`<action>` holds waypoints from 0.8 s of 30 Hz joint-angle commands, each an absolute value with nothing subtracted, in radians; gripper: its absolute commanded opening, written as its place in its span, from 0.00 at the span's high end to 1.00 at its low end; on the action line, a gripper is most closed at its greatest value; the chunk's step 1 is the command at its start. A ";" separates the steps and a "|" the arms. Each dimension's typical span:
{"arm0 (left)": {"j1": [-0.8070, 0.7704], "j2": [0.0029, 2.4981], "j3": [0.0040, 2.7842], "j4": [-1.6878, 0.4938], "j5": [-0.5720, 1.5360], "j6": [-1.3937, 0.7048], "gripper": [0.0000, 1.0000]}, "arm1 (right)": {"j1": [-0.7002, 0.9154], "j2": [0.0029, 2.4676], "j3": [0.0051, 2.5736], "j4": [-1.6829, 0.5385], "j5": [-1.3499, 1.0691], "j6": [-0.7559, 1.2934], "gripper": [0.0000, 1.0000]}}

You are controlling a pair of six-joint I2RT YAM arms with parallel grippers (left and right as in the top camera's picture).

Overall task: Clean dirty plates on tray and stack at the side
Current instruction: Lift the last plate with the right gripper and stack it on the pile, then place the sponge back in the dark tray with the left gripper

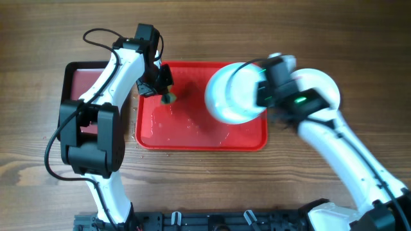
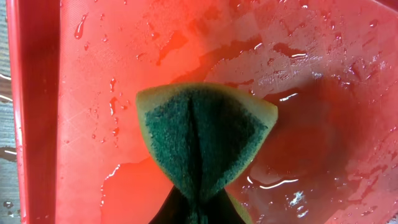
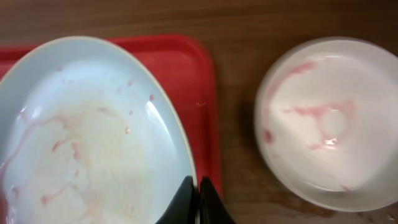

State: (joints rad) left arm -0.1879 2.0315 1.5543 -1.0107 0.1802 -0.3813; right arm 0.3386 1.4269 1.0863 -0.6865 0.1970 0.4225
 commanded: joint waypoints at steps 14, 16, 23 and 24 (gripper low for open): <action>-0.186 2.016 1.550 -1.002 0.188 -0.398 0.96 | -0.299 1.613 1.008 -0.675 0.068 0.461 0.54; -0.184 2.014 1.551 -1.003 0.159 -0.397 0.96 | -0.299 1.591 1.043 -0.688 -0.096 0.357 0.41; 0.022 1.839 1.559 -1.155 -0.003 -0.398 0.96 | -0.066 1.501 1.200 -0.758 -0.339 0.209 0.17; 0.072 1.834 1.559 -1.173 -0.041 -0.398 0.96 | -0.012 1.504 1.199 -0.753 -0.339 0.210 0.16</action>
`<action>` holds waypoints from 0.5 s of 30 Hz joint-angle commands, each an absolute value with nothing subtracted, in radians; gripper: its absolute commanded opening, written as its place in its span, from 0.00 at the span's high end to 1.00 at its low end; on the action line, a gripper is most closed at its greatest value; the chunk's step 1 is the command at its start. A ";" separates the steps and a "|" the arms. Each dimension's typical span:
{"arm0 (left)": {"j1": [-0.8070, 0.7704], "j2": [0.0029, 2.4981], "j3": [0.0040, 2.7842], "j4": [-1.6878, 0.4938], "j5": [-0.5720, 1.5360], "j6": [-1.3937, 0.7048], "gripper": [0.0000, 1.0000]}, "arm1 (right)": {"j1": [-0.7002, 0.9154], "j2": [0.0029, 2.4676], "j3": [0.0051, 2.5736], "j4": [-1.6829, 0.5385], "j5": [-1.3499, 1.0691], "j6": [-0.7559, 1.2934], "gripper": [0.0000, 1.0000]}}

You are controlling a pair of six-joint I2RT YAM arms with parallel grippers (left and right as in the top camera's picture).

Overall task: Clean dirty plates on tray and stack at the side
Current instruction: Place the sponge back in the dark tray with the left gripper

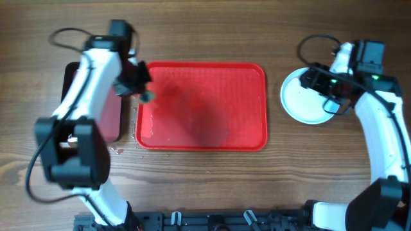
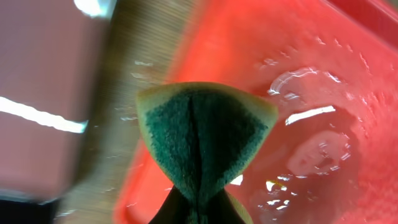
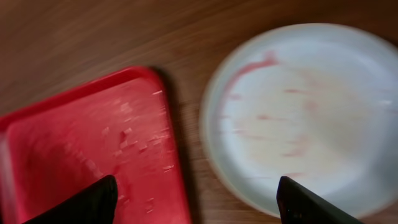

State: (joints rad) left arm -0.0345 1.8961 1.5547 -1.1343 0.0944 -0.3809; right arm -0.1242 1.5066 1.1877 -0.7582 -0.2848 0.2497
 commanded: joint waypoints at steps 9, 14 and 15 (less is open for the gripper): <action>0.270 1.837 1.286 -0.924 -0.076 -0.456 0.72 | 0.220 1.522 1.197 -0.671 -0.300 0.265 0.13; 0.270 1.827 1.350 -0.988 -0.076 -0.457 0.00 | 0.220 1.521 1.199 -0.671 -0.294 0.265 0.12; 0.270 1.816 1.420 -1.059 -0.076 -0.457 0.00 | 0.220 1.516 1.210 -0.680 -0.294 0.263 0.12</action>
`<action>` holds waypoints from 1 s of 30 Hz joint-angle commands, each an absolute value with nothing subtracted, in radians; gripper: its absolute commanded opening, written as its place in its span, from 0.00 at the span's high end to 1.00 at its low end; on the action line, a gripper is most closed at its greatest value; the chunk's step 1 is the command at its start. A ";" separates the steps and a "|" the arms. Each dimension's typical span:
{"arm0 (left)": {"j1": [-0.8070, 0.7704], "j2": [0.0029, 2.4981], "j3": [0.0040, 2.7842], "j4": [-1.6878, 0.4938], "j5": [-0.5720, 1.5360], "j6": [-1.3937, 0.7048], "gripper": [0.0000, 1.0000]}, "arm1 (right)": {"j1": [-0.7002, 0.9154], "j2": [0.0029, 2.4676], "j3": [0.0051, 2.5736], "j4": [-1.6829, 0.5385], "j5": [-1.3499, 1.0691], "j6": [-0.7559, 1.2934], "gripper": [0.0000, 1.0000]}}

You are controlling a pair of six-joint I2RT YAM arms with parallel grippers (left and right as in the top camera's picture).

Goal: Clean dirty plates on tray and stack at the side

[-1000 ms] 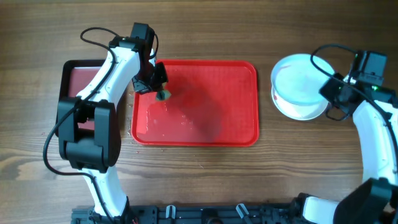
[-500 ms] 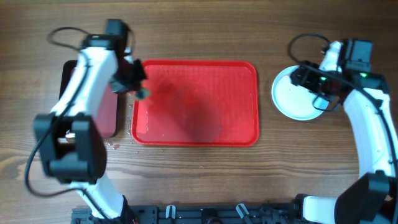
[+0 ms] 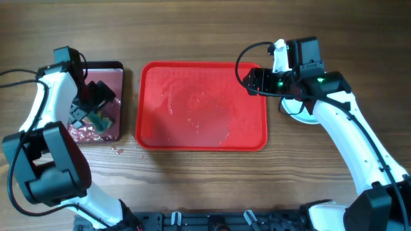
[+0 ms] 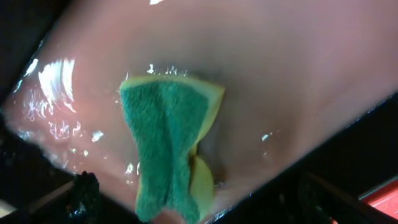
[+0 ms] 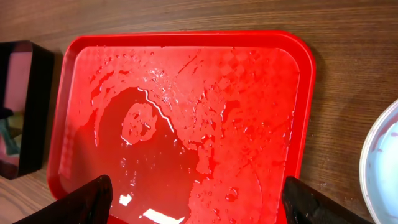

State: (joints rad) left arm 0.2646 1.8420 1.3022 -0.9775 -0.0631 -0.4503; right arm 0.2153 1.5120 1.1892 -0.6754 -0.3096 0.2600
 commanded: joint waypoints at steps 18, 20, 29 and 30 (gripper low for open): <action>0.199 1.642 1.703 -1.357 0.036 -0.457 0.00 | 0.220 0.977 1.660 -1.123 -0.132 0.315 0.00; 0.199 1.642 1.703 -1.358 0.036 -0.457 0.00 | 0.220 0.978 1.652 -1.134 -0.037 0.315 0.00; 0.199 1.642 1.703 -1.358 0.036 -0.457 0.00 | 0.156 0.740 0.929 -0.408 -0.044 0.101 0.00; 0.199 1.642 1.703 -1.358 0.036 -0.457 0.00 | 0.152 0.688 0.830 -0.339 -0.043 0.105 0.00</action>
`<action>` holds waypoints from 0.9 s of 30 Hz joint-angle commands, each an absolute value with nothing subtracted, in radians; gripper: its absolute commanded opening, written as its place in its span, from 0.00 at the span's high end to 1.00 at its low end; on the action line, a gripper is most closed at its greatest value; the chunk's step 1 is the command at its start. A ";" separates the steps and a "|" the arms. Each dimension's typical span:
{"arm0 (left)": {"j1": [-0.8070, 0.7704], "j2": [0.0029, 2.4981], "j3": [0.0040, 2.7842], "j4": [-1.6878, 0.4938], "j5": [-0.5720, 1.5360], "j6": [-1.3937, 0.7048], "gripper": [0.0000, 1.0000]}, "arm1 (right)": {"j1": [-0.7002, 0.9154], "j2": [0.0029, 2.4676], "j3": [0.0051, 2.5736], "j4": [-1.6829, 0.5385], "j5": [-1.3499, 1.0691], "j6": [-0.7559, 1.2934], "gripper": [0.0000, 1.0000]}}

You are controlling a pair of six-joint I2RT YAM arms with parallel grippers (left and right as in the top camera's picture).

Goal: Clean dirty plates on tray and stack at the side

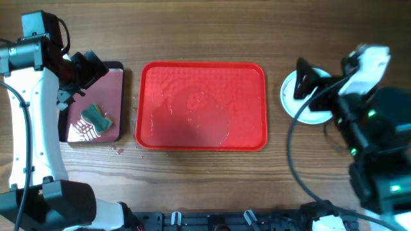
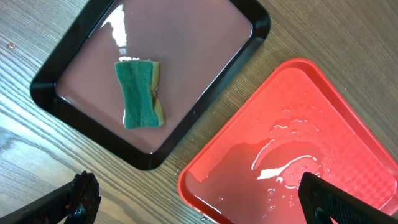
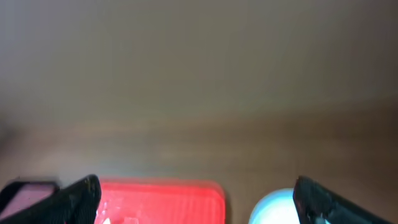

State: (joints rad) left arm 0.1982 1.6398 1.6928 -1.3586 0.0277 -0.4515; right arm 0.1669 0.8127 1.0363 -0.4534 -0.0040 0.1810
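Note:
The red tray (image 1: 202,106) lies wet and bare at the table's middle, also seen as the red tray (image 2: 292,149). White plates (image 1: 292,108) sit stacked on the wood to its right, partly under my right arm. My right gripper (image 1: 308,86) is open and high above them; its view is blurred, with a plate (image 3: 277,208) at the bottom edge. The green-and-yellow sponge (image 2: 140,93) lies in the black tray (image 2: 43,84) of pinkish water. My left gripper (image 1: 77,74) hangs open above that tray, holding nothing.
The black tray (image 1: 122,67) stands just left of the red tray, with a few water drops on the wood between them. A black rail runs along the table's front edge (image 1: 212,221). Bare wood surrounds both trays.
My left gripper has risen from close over the sponge to high above the black tray. My right gripper was over the red tray's right end and is now raised above the plates.
First my left gripper held the sponge over the red tray while my right held a stained plate by its rim. Then that plate lay on the other plate at the right, my right gripper open. Then the sponge lay released in the black tray. Now both grippers are raised, empty.

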 commanded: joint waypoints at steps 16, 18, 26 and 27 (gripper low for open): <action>0.199 1.642 1.703 -1.358 0.036 -0.457 0.00 | 0.113 0.023 0.005 0.002 -0.062 0.138 0.00; 0.199 1.642 1.703 -1.358 0.036 -0.457 0.00 | 0.113 0.042 0.005 0.002 -0.061 0.138 0.00; 0.198 1.631 1.703 -1.356 0.024 -0.455 0.00 | 0.113 0.051 0.005 0.002 -0.062 0.138 0.00; 0.193 1.607 1.703 -1.359 -0.051 -0.419 0.00 | 0.113 0.051 0.005 0.002 -0.062 0.138 0.00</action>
State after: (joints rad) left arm 0.1982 1.6417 1.6928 -1.3582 0.0280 -0.4515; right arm 0.1184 0.0460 0.0063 0.0006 -0.0448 0.1299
